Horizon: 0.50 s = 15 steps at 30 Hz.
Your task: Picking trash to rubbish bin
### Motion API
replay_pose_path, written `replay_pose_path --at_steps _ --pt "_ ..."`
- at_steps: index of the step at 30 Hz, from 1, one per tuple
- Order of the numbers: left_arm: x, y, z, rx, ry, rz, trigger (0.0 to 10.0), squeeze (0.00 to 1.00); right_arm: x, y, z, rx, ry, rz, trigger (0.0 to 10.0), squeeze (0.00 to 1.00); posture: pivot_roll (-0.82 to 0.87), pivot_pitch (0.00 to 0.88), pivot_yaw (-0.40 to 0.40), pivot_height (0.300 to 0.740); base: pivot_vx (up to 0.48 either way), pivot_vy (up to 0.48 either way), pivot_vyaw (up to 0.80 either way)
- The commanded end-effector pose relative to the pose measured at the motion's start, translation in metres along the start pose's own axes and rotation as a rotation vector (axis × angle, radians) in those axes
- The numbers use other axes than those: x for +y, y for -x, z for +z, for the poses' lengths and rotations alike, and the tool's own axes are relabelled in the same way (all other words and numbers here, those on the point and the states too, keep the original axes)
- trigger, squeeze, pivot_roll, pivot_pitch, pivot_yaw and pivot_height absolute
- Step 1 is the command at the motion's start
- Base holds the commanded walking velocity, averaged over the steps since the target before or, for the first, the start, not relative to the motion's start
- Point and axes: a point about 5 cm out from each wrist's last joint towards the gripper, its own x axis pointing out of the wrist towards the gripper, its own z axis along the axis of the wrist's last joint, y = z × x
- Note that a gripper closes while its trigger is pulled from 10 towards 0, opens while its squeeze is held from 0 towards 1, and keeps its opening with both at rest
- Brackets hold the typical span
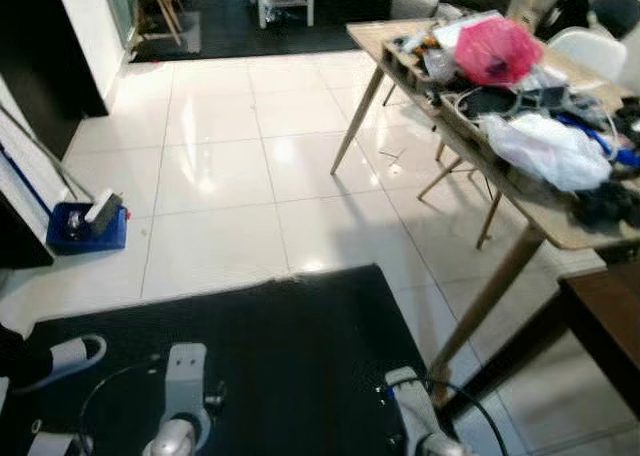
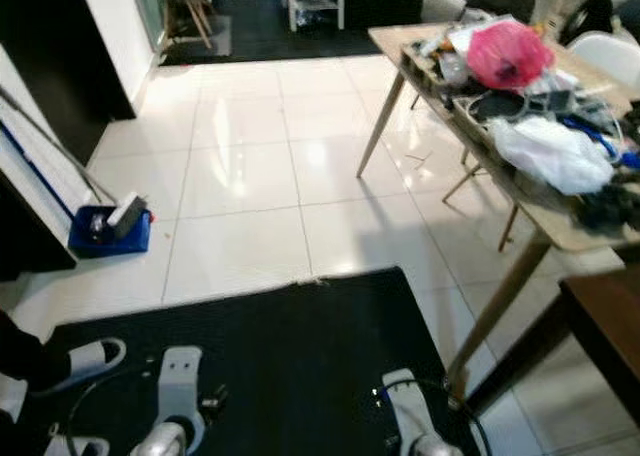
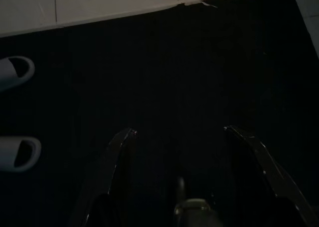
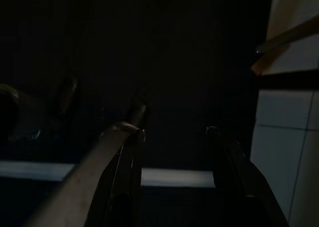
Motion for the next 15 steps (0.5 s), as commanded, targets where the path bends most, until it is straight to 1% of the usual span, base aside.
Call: replay_pose_path --at_steps 1,15 --pt "0.0029 0.0025 -0.0066 0.025 -0.015 0.007 10.0 0.00 0.0079 -0.0004 -0.0055 0.014 -0.005 0.018 10.0 0.00 -0.01 0.082 -0.007 0.740 0.364 0.000 0.00" --pt "0.0013 0.0025 -0.0074 0.027 -0.022 -0.003 10.0 0.00 0.0078 -0.0002 -0.0069 0.014 -0.003 0.014 10.0 0.00 -0.02 0.068 -0.006 0.740 0.346 0.000 0.00"
